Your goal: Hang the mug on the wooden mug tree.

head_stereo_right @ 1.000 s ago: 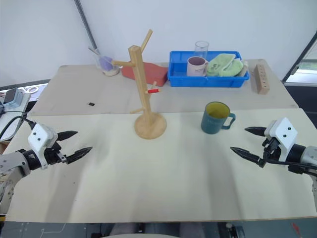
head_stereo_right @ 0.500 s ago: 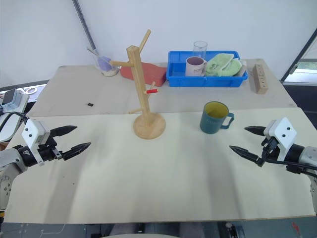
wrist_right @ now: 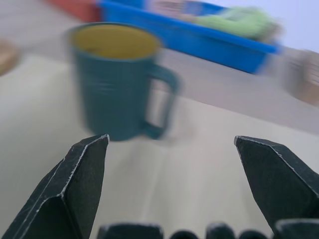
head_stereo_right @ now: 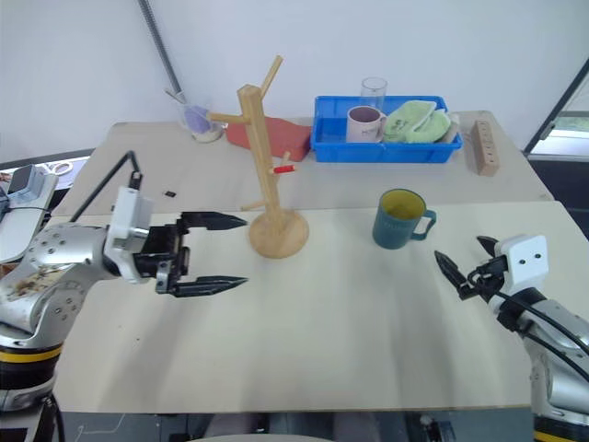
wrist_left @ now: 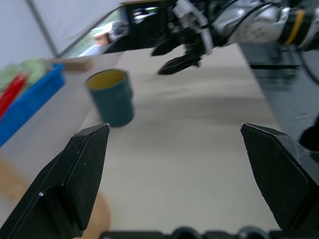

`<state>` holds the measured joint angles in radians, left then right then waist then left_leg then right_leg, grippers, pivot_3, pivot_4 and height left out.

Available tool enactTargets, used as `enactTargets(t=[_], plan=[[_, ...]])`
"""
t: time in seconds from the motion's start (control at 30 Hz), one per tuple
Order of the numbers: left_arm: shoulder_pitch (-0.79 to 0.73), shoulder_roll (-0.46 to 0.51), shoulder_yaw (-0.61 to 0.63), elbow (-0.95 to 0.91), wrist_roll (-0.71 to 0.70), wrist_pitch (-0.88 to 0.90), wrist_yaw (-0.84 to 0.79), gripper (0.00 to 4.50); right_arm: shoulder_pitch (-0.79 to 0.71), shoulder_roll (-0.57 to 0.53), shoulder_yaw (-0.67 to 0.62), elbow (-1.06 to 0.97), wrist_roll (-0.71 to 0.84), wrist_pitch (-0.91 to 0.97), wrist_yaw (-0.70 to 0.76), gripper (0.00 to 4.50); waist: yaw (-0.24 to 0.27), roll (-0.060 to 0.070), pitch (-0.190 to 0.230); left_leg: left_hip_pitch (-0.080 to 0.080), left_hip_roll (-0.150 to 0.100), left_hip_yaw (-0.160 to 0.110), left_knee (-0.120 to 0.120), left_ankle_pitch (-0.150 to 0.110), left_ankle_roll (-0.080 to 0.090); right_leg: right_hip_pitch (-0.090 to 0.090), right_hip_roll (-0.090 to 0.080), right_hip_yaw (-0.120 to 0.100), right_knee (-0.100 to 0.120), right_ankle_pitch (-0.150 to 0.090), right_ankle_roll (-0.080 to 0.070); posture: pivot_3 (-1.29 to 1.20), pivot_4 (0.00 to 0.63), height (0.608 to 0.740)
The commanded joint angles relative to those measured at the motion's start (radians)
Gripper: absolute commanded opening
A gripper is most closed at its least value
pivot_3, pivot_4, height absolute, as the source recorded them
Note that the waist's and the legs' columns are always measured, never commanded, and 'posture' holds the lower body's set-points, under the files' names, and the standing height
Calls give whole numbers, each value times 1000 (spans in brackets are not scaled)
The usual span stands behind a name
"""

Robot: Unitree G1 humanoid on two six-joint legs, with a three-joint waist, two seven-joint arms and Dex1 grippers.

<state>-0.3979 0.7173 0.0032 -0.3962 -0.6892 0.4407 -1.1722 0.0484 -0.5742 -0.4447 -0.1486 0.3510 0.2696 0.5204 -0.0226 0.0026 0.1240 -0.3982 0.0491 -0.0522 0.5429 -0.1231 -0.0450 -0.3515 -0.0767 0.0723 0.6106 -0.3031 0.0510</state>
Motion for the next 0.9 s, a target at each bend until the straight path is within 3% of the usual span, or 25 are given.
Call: enactTargets(t=[0.03,0.4,0.9], plan=[[-78,-48,-55,1,-6,8,-5,4500,-55,30,-10,27,-23,-4,-91,4475,-2,0,0,0,0,-1,0,0,0,0,1,0,1,0,0,0,150,740],[-164,-160,-168,75,67,-19,-1,4500,-147,105,79,126,-46,0,-128,4475,-5,1,0,0,0,-2,-1,1,2,0,2,1,1,0,0,0,150,740],[-157,-156,-186,94,151,-42,-19,4500,-245,164,140,189,-93,-32,-209,4475,-10,1,0,0,0,-3,-2,1,2,1,3,1,2,0,0,0,150,740]])
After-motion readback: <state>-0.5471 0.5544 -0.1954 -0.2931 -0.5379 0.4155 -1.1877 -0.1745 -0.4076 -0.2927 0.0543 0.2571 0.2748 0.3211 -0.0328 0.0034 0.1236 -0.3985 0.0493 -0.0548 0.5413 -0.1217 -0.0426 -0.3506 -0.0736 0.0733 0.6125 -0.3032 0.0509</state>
